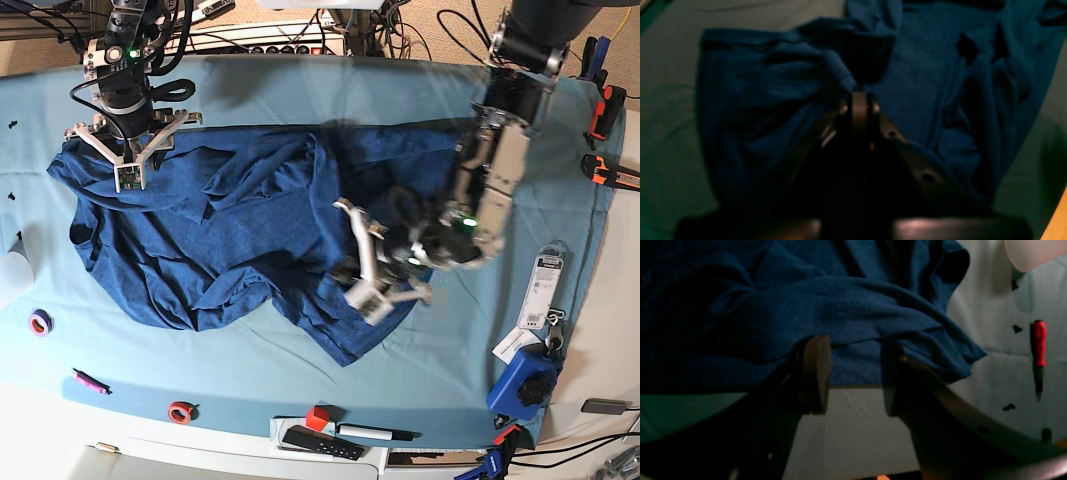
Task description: Layout the t-shirt on the table in an organized manner, then fold the t-shirt properly
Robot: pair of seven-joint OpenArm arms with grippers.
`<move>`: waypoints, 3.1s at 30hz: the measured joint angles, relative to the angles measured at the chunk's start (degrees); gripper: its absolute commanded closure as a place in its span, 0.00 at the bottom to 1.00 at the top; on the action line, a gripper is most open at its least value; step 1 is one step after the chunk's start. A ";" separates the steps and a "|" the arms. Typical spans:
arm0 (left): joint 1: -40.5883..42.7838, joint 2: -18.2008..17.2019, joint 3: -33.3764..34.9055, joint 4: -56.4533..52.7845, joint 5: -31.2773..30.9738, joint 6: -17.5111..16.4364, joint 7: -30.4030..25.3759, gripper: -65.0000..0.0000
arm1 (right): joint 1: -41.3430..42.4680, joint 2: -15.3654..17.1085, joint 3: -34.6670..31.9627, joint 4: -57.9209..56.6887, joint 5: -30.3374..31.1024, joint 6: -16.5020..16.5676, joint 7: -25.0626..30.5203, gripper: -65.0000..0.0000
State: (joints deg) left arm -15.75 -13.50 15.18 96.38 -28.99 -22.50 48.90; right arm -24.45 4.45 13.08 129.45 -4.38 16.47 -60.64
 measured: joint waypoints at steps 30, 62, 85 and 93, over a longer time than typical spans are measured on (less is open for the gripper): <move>16.09 -10.84 -26.99 0.92 -34.67 -17.22 20.65 1.00 | 0.00 0.00 0.00 0.00 0.00 -0.15 0.11 0.62; 19.89 -18.03 -52.39 1.01 -41.38 -17.22 21.33 0.51 | 0.02 2.95 18.12 -0.04 6.51 -7.06 1.16 0.47; 20.06 -20.79 -54.47 1.09 -42.66 -17.22 21.33 0.51 | 16.13 2.14 55.30 -41.68 58.69 12.57 -4.61 0.47; 20.06 -20.79 -54.47 1.09 -42.64 -17.22 21.33 0.51 | 18.01 2.36 53.62 -48.87 58.25 11.02 -2.38 0.47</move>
State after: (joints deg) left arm 4.32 -34.28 -39.29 97.47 -71.64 -39.72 70.24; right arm -6.44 6.81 66.70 80.58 53.87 27.49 -63.02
